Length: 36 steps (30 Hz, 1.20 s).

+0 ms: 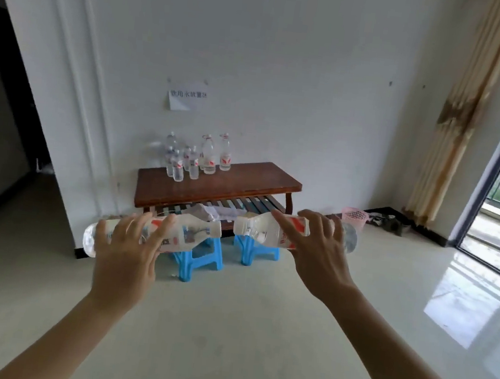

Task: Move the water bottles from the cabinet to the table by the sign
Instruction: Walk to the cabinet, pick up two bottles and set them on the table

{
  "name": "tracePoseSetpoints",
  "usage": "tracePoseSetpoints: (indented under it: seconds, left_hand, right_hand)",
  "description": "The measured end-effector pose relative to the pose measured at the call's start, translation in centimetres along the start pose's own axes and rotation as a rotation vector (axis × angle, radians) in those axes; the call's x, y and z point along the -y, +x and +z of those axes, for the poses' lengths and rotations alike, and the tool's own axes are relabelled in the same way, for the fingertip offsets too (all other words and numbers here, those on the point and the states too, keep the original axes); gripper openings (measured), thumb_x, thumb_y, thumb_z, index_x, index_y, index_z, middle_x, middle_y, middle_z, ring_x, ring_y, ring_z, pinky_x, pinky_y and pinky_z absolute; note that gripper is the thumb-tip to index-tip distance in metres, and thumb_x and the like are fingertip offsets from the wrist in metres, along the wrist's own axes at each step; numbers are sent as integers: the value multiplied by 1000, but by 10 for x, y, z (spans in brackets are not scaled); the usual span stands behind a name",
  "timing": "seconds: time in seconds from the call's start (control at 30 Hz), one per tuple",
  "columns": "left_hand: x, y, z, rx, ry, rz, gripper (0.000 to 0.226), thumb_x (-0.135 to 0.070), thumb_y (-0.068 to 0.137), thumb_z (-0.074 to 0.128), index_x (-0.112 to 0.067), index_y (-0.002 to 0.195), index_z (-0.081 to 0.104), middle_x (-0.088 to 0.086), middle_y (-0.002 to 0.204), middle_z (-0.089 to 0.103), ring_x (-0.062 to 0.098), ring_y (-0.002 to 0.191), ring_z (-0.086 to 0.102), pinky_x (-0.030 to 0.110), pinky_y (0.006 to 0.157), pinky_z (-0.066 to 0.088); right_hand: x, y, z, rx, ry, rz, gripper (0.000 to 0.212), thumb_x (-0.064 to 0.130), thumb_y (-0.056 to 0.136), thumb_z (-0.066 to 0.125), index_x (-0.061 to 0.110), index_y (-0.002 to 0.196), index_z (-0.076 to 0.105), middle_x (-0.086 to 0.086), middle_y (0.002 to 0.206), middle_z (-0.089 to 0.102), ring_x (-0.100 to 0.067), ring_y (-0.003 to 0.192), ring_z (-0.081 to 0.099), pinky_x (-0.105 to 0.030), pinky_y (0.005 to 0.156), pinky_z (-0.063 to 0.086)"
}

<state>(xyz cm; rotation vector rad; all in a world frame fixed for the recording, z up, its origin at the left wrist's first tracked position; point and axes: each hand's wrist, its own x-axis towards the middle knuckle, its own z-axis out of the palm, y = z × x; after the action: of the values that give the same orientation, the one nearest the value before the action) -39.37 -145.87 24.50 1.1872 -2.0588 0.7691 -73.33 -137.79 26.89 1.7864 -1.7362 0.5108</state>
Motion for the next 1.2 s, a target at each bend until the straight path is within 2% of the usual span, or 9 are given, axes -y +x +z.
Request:
tracePoseSetpoints:
  seconds: [0.17, 0.33, 0.47, 0.63, 0.73, 0.87, 1.0, 1.13, 1.2]
  left_hand:
    - [45, 69, 96, -5, 14, -35, 80, -2, 74, 80, -18, 147, 52, 23, 127, 58, 46, 117, 56, 73, 100, 33]
    - [71, 161, 191, 12, -9, -45, 80, -2, 73, 81, -17, 146, 52, 24, 126, 59, 46, 115, 57, 72, 97, 36]
    - [60, 226, 278, 30, -87, -28, 83, -4, 74, 81, -17, 149, 49, 23, 126, 59, 45, 117, 56, 72, 96, 38]
    - [43, 309, 384, 52, -119, -41, 86, -9, 77, 81, -20, 153, 43, 22, 130, 59, 44, 122, 55, 74, 100, 37]
    - [36, 378, 459, 50, -114, 5, 89, -9, 77, 81, -22, 155, 39, 22, 129, 59, 45, 120, 57, 72, 99, 39]
    - [40, 467, 541, 34, -85, 19, 89, -10, 76, 82, -22, 153, 39, 21, 125, 61, 44, 117, 58, 70, 99, 40]
    - [58, 515, 593, 45, -66, -25, 84, -12, 77, 81, -21, 152, 43, 20, 128, 60, 43, 118, 57, 69, 101, 39]
    - [95, 545, 669, 47, -63, -51, 86, -11, 74, 83, -19, 151, 46, 19, 128, 60, 42, 117, 59, 69, 100, 41]
    - [117, 559, 710, 42, -78, -66, 88, -11, 73, 84, -18, 151, 45, 18, 126, 62, 42, 115, 60, 70, 98, 43]
  right_hand:
    - [-2, 106, 90, -38, -13, -57, 116, 16, 62, 97, 39, 155, 31, -14, 132, 48, -37, 118, 55, -67, 106, 39]
    - [-37, 195, 167, -45, -45, -53, 118, 16, 62, 97, 39, 155, 29, -13, 130, 49, -36, 116, 56, -67, 107, 37]
    - [-84, 248, 234, -40, -80, -21, 124, 14, 61, 96, 42, 156, 23, -12, 129, 49, -34, 116, 55, -67, 109, 36]
    - [-145, 315, 316, -111, -98, 11, 113, 16, 62, 95, 37, 155, 32, -16, 130, 52, -34, 120, 46, -69, 108, 34]
    - [-190, 378, 374, -56, -43, 34, 113, 26, 58, 98, 34, 153, 37, -19, 129, 53, -38, 119, 47, -72, 106, 33]
    - [-239, 478, 443, -48, 17, 44, 116, 31, 58, 98, 34, 154, 34, -22, 130, 53, -44, 119, 55, -74, 106, 34]
    - [-254, 561, 499, -60, 45, 55, 113, 29, 66, 95, 38, 156, 28, -18, 134, 48, -43, 124, 54, -69, 112, 23]
    - [-248, 638, 578, 13, 43, -34, 131, 30, 60, 99, 44, 158, 13, -14, 138, 45, -37, 128, 50, -65, 115, 15]
    - [-241, 669, 615, 20, 41, -52, 133, 30, 59, 99, 45, 158, 11, -13, 139, 45, -36, 128, 51, -64, 116, 15]
